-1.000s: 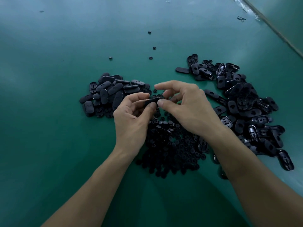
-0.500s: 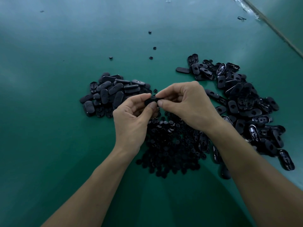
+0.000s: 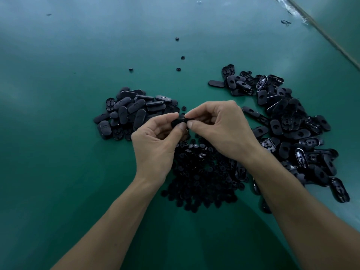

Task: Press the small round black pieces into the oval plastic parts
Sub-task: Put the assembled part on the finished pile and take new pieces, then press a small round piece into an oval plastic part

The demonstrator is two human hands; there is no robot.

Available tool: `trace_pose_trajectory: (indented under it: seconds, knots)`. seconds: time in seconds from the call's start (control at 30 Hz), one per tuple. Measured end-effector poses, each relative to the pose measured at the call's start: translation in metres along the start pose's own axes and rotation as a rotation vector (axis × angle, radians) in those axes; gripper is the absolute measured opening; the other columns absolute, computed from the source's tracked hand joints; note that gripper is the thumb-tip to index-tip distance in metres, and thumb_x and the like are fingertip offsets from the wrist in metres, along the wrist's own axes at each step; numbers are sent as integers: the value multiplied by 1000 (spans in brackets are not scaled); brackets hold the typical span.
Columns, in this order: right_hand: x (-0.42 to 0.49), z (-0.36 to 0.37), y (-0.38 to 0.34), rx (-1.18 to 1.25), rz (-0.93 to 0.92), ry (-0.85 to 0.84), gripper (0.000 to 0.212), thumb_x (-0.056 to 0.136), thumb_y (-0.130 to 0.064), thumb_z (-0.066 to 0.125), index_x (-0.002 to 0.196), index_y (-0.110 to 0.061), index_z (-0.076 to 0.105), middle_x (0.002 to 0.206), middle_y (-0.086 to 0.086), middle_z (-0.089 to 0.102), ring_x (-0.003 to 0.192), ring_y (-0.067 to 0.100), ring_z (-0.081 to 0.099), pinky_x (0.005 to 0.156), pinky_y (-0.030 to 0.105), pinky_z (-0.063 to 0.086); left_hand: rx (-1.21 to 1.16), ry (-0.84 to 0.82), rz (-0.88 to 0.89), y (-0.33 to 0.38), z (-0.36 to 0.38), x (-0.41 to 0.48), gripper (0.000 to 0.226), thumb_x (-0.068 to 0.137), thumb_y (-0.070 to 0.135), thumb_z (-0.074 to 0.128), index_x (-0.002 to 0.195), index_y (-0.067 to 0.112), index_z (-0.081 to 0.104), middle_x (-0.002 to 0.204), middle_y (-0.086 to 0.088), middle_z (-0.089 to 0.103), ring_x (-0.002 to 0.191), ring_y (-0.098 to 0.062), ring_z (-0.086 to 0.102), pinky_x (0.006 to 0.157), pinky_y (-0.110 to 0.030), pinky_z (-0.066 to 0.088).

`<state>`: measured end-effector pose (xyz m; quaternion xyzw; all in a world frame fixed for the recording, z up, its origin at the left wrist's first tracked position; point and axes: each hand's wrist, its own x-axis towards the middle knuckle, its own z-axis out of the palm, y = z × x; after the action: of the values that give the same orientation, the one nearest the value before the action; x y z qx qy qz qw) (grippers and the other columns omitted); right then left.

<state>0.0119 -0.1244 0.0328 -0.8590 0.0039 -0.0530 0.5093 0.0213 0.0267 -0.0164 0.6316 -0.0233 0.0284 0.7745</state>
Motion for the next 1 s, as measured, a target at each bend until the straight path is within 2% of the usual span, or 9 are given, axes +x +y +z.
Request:
trace_pose_trajectory:
  seconds: [0.13, 0.27, 0.33, 0.43, 0.57, 0.67, 0.8, 1.0]
  knots:
    - [-1, -3, 0, 1, -6, -23, 16, 85, -9, 76, 90, -24, 77, 79, -9, 75, 74, 1, 71, 71, 17, 56, 27, 21, 2, -1, 0, -1, 23, 81, 2, 80, 95, 19, 74, 78, -5, 74, 72, -21, 71, 72, -30, 61]
    - [0, -4, 0, -4, 16, -52, 15, 86, -9, 76, 94, -21, 78, 86, -7, 76, 80, 3, 72, 80, 24, 59, 38, 4, 9, -2, 0, -2, 22, 83, 2, 78, 96, 19, 74, 78, -4, 74, 69, -18, 72, 69, -27, 60]
    - [0, -6, -1, -49, 12, -43, 15, 89, -14, 73, 100, -23, 77, 89, -10, 75, 84, 1, 71, 82, 21, 57, 30, 7, 15, -2, 1, -2, 20, 86, 1, 76, 98, 17, 74, 79, -3, 74, 70, -17, 72, 69, -26, 59]
    - [2, -10, 1, -248, 32, 21, 24, 96, -23, 66, 119, -27, 71, 102, -11, 69, 90, 0, 64, 84, 15, 51, -17, 48, 39, -1, -1, 1, 17, 92, 1, 69, 101, 16, 71, 81, 2, 73, 73, -14, 71, 72, -25, 58]
    - [-1, -17, 10, -708, 183, 46, 40, 100, -32, 56, 139, -25, 55, 130, 6, 51, 121, 24, 44, 104, 37, 37, -104, 95, 15, 1, -1, 3, 14, 98, 0, 61, 102, 13, 63, 85, 7, 66, 79, -11, 67, 70, -26, 58]
    - [-5, -20, 13, -848, 299, 43, 45, 100, -41, 53, 141, -25, 50, 131, 12, 45, 123, 32, 38, 103, 43, 36, -141, 159, -1, 3, 0, 4, 15, 99, -1, 58, 104, 14, 56, 98, -1, 58, 82, -9, 65, 70, -25, 58]
    - [-7, -19, 18, -788, 311, 3, 35, 102, -34, 51, 135, -23, 55, 128, 12, 47, 121, 31, 44, 102, 41, 40, -186, 237, -8, 3, 2, 5, 20, 101, -3, 53, 107, 16, 49, 104, -1, 52, 88, -6, 64, 75, -26, 59]
    - [-3, -22, 21, -647, 255, 123, 24, 98, -14, 60, 119, -16, 70, 120, 9, 63, 109, 23, 61, 97, 35, 49, -281, 330, -60, 5, 4, 8, 24, 101, -4, 52, 115, 15, 50, 111, -3, 53, 99, -8, 64, 83, -25, 58]
